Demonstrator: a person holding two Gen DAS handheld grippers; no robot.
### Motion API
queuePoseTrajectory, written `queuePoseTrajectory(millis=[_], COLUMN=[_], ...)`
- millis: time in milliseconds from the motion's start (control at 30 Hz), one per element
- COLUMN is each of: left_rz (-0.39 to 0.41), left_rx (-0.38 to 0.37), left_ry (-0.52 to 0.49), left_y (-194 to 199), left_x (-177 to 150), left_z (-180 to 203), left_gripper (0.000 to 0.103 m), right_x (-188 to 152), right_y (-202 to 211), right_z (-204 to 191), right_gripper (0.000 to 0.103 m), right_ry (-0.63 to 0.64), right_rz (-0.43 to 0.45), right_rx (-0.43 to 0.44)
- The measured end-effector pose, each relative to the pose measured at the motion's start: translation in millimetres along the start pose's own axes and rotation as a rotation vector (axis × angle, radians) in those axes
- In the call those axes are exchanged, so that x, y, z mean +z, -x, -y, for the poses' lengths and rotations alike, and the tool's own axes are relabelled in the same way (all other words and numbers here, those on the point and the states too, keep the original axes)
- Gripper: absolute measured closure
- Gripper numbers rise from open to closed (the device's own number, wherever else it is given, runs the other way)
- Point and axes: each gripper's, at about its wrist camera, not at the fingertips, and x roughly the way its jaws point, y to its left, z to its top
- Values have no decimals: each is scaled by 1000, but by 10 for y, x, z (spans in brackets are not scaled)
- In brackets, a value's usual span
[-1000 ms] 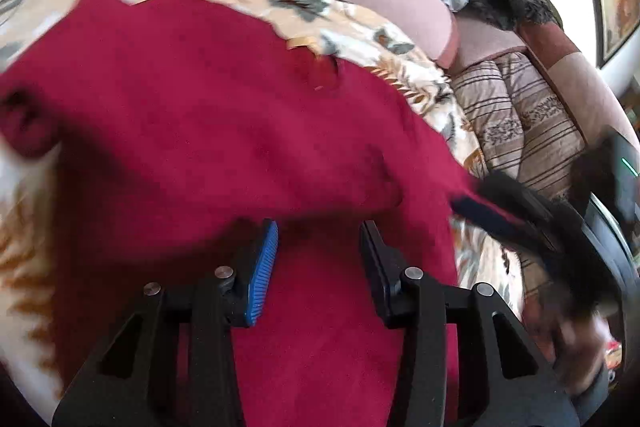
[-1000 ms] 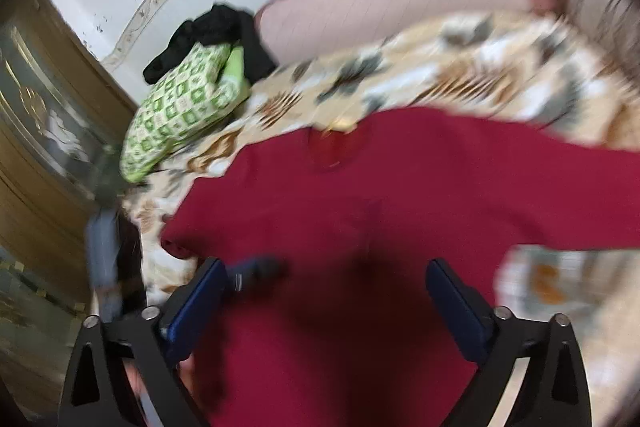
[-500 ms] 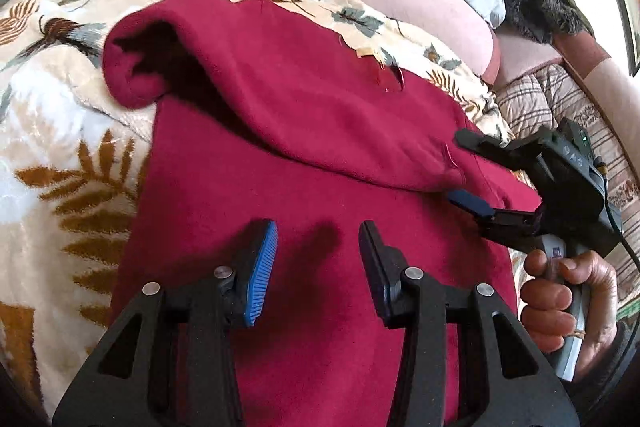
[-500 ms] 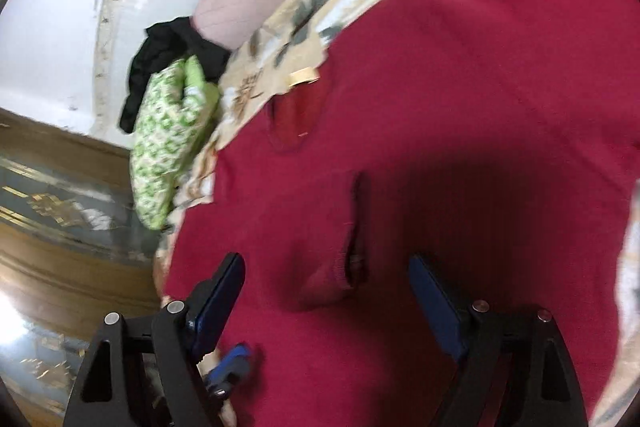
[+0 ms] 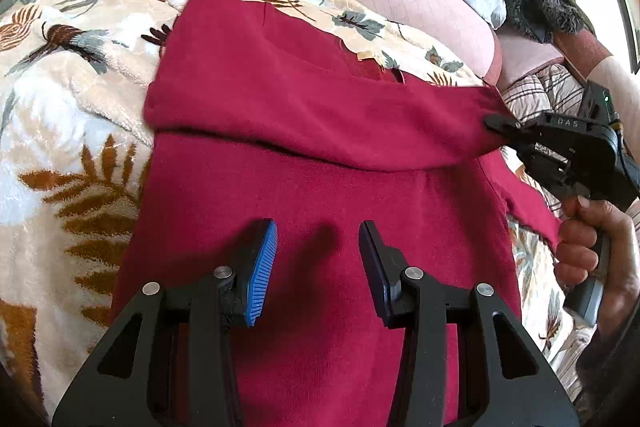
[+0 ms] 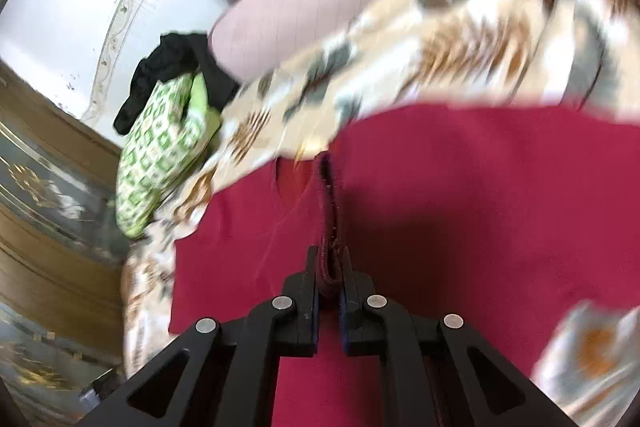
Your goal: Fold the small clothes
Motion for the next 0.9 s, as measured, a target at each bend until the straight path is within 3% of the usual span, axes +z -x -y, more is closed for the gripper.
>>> queuePoseTrajectory(millis=[133,300,467,600,733,900], left_rz=[0,-2,-3,-8,-9,-11], left_rx=[2,7,10,11,11,9], left_ry=[-3,-3,-2,-1,0,5], left_y=[-12,-29,-40,-56,-58,-59], left_x=[9,14,17,24,25,19], left_z=[3,0,-2,-8,-16,-30], left_gripper=[61,61,61,61,61,61], right_x=[-17,-109,-251,-282,-301,-455], right_y=[-7,84,91,8,217,773], right_z=[264,343,520,683,755,915], right_gripper=[97,97,97,97,91,90], right_ry=[-20,-61,-95,-107,-118,-97], right_rz=[-33,22,29,-14,14,94], right_rx=[-55,-63,-139,-94,-73,-84])
